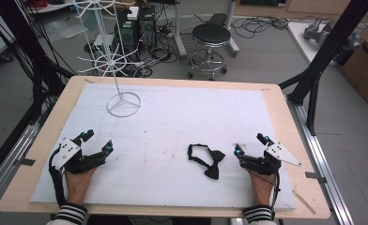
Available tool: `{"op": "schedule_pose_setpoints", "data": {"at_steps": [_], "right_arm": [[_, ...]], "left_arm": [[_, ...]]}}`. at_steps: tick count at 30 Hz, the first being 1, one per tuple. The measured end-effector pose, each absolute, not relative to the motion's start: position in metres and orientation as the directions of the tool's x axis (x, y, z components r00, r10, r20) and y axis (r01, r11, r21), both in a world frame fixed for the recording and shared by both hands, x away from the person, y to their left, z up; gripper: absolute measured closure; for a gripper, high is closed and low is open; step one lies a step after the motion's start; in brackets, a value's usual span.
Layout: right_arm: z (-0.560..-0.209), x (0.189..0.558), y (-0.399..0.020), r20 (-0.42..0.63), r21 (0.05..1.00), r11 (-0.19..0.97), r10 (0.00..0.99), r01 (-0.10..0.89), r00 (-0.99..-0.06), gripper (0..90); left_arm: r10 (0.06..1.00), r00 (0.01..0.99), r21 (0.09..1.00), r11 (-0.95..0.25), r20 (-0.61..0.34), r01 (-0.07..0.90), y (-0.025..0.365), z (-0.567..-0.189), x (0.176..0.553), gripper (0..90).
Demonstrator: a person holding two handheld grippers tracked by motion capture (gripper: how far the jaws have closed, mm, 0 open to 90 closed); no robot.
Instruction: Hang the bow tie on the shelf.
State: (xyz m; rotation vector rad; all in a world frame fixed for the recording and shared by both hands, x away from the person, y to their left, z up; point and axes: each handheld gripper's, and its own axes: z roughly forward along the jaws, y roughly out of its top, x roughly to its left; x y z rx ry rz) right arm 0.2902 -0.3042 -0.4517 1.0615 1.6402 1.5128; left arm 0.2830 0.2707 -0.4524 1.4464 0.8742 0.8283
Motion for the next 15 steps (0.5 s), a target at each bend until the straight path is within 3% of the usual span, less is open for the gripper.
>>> {"op": "schedule_pose_setpoints", "data": {"at_steps": [15], "right_arm": [[-0.4516,0.2902,-0.3038,0.064,0.991,-0.003,0.896,0.137,-0.44,1.0]], "left_arm": [[0.883,0.469,0.999,-0.02,-0.003,0.044,0.271,-0.4525,0.2824,16.5]]}}
